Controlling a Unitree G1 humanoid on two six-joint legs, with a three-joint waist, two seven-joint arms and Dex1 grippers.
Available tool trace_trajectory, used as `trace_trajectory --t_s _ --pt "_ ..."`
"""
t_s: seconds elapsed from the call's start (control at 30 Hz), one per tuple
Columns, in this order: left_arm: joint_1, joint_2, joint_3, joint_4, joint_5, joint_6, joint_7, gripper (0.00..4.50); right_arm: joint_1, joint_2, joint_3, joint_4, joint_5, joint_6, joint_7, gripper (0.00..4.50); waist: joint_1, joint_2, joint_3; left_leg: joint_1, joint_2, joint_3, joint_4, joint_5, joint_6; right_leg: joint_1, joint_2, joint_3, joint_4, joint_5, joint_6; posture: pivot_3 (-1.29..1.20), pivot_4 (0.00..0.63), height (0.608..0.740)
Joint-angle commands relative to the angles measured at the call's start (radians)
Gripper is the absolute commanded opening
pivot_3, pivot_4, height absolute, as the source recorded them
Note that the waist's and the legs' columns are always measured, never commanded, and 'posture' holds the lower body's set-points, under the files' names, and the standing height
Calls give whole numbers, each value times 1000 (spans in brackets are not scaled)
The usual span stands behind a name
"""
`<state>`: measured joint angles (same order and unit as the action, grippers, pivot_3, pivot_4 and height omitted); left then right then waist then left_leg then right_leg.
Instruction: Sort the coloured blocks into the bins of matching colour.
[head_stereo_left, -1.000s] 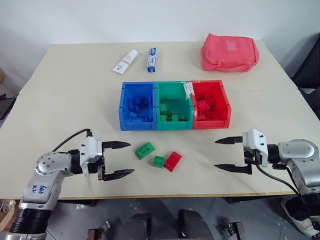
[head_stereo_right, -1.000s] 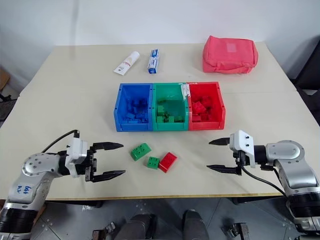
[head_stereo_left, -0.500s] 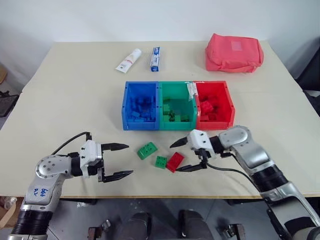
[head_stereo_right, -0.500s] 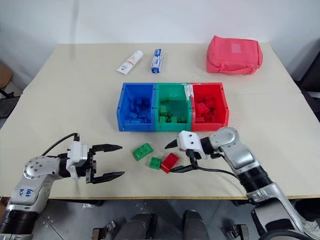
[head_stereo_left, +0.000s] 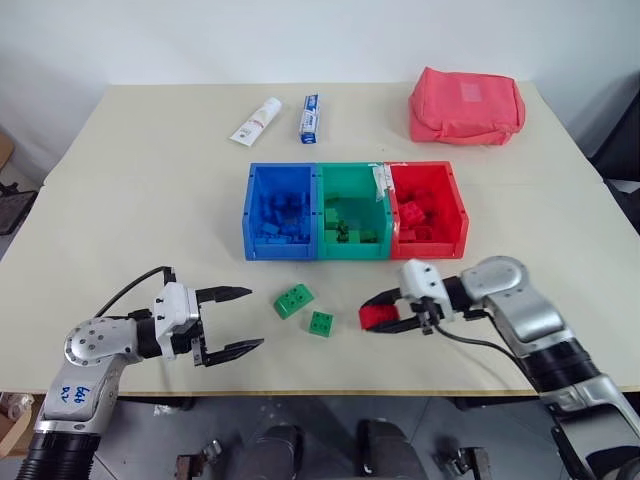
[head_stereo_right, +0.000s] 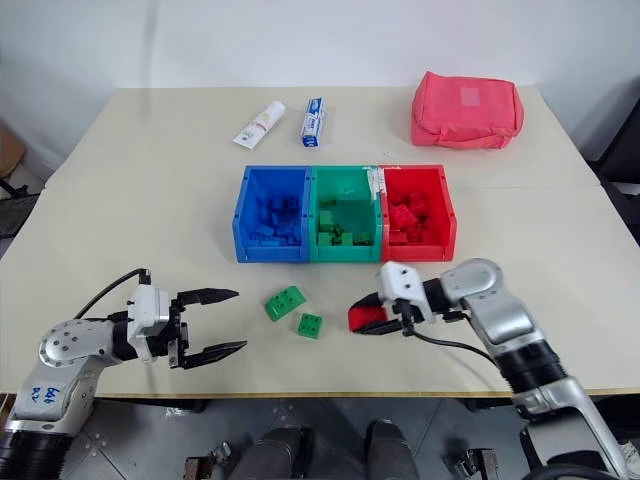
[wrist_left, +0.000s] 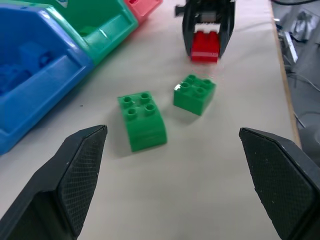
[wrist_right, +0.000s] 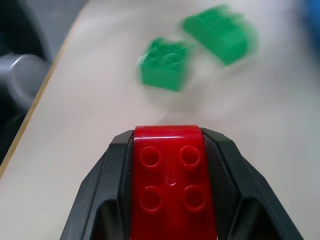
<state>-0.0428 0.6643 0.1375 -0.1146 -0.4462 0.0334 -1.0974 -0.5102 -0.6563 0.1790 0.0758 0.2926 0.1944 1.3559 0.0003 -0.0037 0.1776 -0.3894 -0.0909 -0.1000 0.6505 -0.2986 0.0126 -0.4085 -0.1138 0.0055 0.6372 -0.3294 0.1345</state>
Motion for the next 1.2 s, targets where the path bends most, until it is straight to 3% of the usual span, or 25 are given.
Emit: trace_trajectory --t_s 0.03,0.17,0.4,0.63,0.7,0.83,1.0,1.13,1.2 --pt "-31 -36 19 -39 -44 30 56 4500 -20 1 -171 -71 109 123 -146 1497 0 0 0 0 0 0 0 0 0 0 0 0 0 0 0 0 150 740" --pt "-82 -98 34 -48 -73 67 136 4500 -103 19 -274 33 85 130 -325 1497 -2 0 0 0 0 1 0 0 0 -1 0 0 2 0 0 0 150 740" --pt "-148 -138 40 -67 -107 124 197 4500 -321 83 -286 370 -37 37 -549 1497 -5 0 0 0 0 3 0 0 0 -2 1 -1 4 0 0 0 150 740" --pt "-130 -111 50 -48 -72 105 179 4500 -314 76 -293 352 -20 -13 -489 3803 -6 0 0 0 0 3 -1 0 0 -3 0 -2 6 0 0 0 150 740" --pt "-123 -91 53 -24 -55 87 161 4500 -283 59 -305 314 1 -40 -444 4482 -5 0 0 0 0 3 0 0 0 -3 0 -2 6 0 0 0 150 740" --pt "-122 -16 61 49 -37 62 83 4500 -116 39 -374 89 202 -42 -223 4482 -1 0 0 0 0 2 0 0 0 -2 1 -2 4 0 0 0 150 740" --pt "-152 94 23 199 48 -42 -54 4500 176 -90 -342 -146 274 73 -58 4482 2 0 0 0 0 1 0 0 1 0 0 -1 1 0 0 0 150 740" --pt "-214 114 -10 276 83 -110 -112 4500 303 -131 -346 -140 215 -60 10 4482 0 0 0 1 0 2 0 0 1 1 0 -1 0 0 0 0 150 740" --pt "-225 129 -79 202 75 -78 -197 4500 340 -141 -351 -140 198 -97 17 4482 -2 0 0 1 0 2 1 0 1 1 0 -1 1 0 0 0 150 740"
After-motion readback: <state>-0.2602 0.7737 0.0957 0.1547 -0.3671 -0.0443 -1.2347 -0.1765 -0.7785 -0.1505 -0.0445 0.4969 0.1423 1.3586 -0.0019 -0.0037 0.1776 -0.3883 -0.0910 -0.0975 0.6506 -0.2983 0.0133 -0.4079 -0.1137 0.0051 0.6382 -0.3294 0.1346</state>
